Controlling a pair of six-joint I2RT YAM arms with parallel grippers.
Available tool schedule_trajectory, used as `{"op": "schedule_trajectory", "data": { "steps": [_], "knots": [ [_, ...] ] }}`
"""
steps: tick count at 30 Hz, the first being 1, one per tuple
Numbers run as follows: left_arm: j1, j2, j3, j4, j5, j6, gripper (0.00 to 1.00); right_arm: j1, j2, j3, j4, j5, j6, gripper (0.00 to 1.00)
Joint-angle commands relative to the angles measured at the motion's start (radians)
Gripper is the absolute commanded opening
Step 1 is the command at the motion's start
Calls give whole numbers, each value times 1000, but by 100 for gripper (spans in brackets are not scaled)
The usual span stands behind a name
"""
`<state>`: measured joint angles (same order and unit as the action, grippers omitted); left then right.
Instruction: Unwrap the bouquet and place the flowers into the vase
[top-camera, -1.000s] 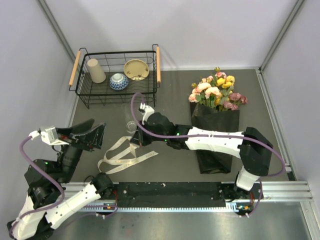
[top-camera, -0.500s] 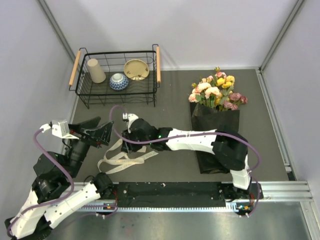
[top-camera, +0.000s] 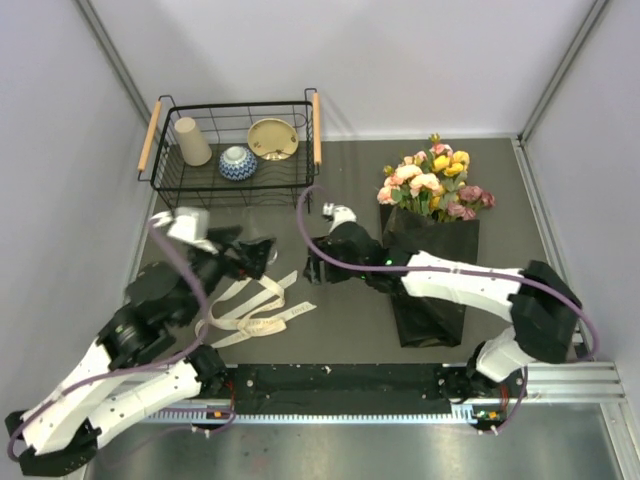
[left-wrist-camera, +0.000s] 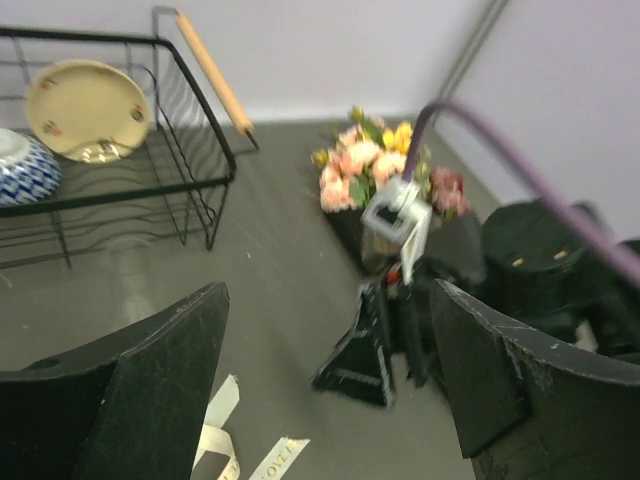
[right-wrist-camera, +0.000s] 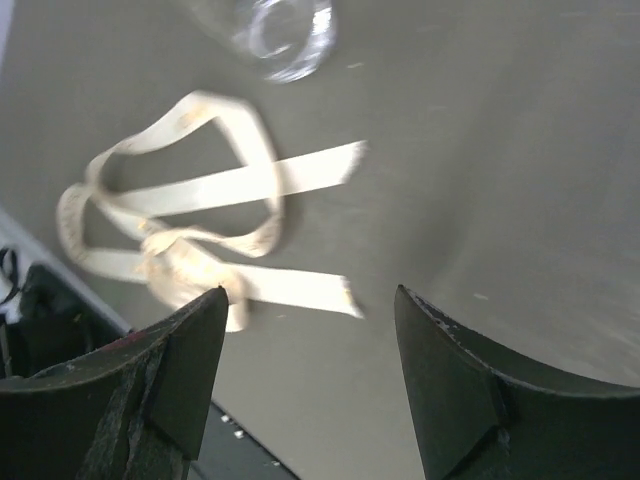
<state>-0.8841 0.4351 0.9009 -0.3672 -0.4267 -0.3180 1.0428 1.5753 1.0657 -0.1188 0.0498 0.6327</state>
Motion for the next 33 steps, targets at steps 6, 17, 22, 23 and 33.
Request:
{"op": "schedule_trajectory", "data": {
  "steps": [6,17,22,23,33],
  "knots": [
    [2,363,37,54,298,-13,84,-156,-243,-171,-358,354,198,68],
    [2,379,3,114,345,-29,84,-585,-587,-384,-607,406,315,77],
    [2,376,4,111,347,-24,84,-1008,-733,-458,-607,300,254,80],
    [2,376,4,113,348,-24,84,-1070,-760,-458,-607,301,242,82],
    [2,379,7,117,355,-13,84,-1290,-852,-449,-336,-267,-74,99]
  ]
}}
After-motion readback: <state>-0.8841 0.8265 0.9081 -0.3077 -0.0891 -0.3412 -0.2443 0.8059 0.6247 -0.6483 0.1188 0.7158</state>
